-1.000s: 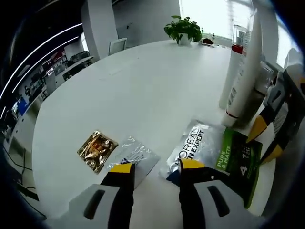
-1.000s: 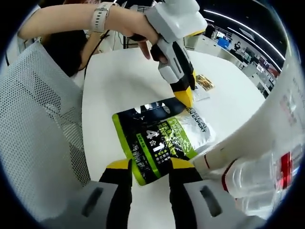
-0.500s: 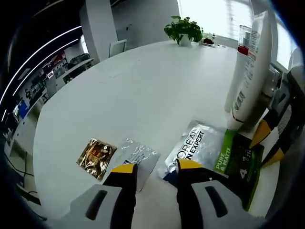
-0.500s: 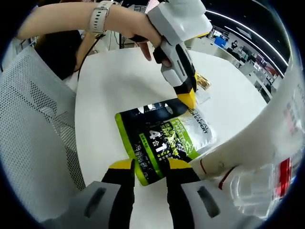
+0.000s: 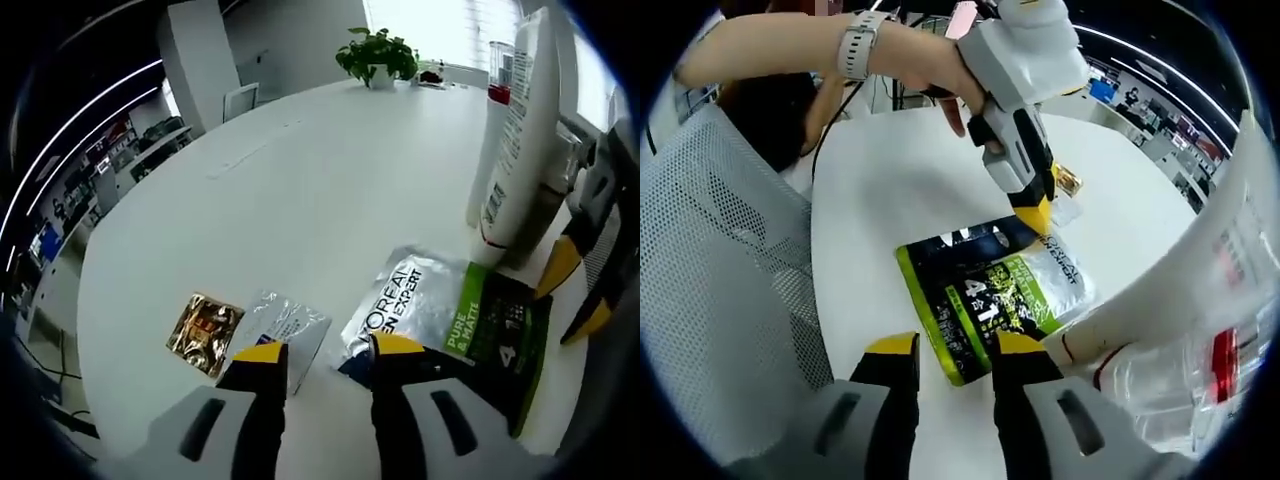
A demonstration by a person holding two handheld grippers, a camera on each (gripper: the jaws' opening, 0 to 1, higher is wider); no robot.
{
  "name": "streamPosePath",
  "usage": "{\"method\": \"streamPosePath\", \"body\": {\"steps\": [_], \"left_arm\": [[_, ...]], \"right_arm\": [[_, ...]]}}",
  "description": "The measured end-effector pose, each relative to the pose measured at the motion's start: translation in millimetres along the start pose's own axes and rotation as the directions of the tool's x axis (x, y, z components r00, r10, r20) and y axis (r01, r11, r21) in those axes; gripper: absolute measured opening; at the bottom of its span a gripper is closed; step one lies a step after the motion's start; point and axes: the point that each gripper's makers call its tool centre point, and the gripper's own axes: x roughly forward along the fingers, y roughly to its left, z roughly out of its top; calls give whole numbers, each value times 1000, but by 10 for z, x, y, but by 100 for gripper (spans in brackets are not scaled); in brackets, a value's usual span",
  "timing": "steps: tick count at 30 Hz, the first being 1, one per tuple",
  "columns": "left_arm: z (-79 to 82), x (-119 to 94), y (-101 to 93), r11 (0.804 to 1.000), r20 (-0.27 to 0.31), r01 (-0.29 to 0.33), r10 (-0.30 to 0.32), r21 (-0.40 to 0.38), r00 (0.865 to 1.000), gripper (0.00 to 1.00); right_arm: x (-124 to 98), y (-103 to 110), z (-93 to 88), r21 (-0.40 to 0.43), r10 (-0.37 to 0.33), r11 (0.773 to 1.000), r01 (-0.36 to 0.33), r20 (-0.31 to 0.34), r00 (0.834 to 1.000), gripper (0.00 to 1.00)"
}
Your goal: Arrange the skincare products in the storage area until every visible bottle or jar stands upright without overlapping.
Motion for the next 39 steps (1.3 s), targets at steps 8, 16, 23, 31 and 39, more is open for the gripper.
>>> {"method": "streamPosePath", "body": {"steps": [8, 16, 23, 31, 39], "left_arm": [[-23, -197, -125, 1000, -6, 13, -13, 0, 1000, 33], [-97, -329, -412, 997, -13, 71, -72, -11, 997, 33], [-222, -383, -660, 990, -51, 122, -125, -64, 991, 35], [-381, -428, -801, 984, -88, 136, -146, -111, 985, 33], [-386, -439, -833, 980, -95, 142, -156, -137, 983, 27]], "right_arm": [[-146, 60, -48, 39, 9, 999, -9, 16, 1000, 29], [-337, 38, -123, 87, -14, 996, 10, 38, 999, 30], [-472, 7, -120, 127, -45, 991, 36, 68, 997, 32], [-656, 30, -125, 172, -67, 984, 48, 107, 992, 32], [-780, -85, -222, 235, -119, 968, 90, 115, 986, 34]]}}
